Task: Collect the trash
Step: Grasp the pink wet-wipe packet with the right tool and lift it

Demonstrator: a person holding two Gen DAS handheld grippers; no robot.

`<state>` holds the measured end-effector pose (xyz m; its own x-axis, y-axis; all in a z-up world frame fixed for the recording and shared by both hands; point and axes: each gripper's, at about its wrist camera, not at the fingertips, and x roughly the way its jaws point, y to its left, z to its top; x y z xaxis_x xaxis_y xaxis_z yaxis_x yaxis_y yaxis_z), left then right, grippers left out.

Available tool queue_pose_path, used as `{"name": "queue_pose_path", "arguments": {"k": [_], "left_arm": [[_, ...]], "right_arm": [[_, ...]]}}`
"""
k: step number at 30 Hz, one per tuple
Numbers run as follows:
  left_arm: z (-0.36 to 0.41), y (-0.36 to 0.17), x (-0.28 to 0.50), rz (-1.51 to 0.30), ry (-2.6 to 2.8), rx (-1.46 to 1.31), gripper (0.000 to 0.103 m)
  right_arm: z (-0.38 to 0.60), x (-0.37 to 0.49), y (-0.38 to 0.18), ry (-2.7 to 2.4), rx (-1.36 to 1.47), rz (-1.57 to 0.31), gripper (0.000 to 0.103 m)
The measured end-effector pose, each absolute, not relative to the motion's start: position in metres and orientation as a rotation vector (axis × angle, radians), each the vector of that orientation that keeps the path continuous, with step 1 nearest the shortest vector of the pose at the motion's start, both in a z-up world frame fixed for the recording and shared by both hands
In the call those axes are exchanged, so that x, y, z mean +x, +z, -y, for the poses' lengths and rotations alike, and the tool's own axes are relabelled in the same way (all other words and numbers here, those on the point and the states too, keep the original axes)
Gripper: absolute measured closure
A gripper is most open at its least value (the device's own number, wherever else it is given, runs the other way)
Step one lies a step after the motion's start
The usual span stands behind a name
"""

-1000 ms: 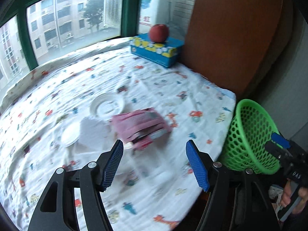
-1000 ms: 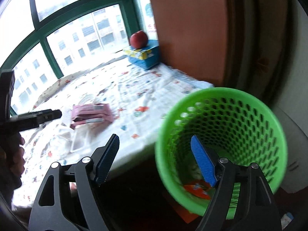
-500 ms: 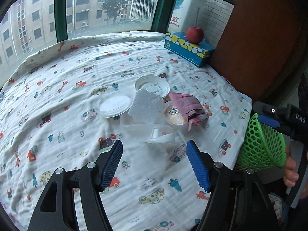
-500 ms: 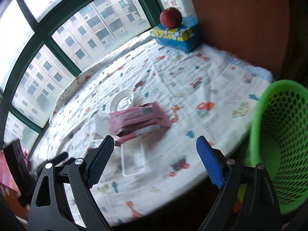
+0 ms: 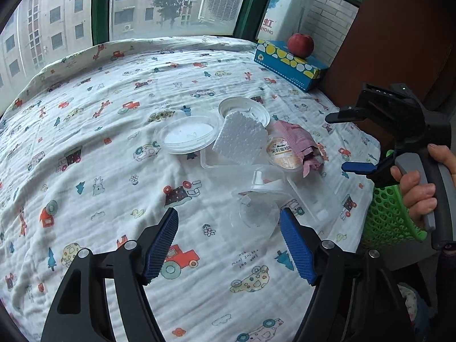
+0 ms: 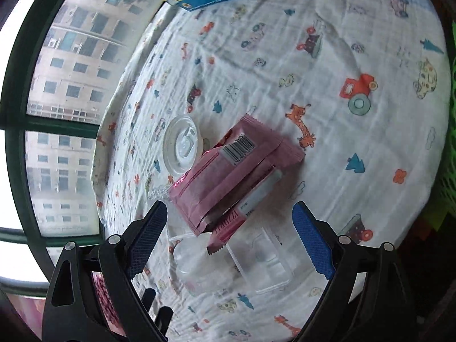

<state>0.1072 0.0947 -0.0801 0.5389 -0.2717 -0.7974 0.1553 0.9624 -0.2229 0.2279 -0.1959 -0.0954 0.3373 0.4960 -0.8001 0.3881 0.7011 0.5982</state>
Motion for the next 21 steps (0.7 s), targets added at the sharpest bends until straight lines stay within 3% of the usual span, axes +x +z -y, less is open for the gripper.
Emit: {"name": "queue_pose_path", "arguments": {"k": [8,10,16,21], "left_arm": [[-0.094,-0.094,0.112,-1.006,-0.278,-0.127,0.031],[-0.093,-0.096,0.114,-1.011,-0.285,-0.122,0.026],[-0.086,-0.102,0.117,-1.03,-0.316,-0.108,0.026],[-0.08,-0.107,0.119,-1.042,-0.332,-0.106,0.026]], "right_arm": [[0.194,0.251,-0.117,0.037,0.974,-1.324,0.014],[0.19,0.258,-0.119,0.01,0.967,-1.335,0.014],[0.18,0.274,-0.129,-0.035,0.906,-1.382,0.015],[0.178,0.272,-0.131,-0.022,0.841,-1.388,0.033]]}}
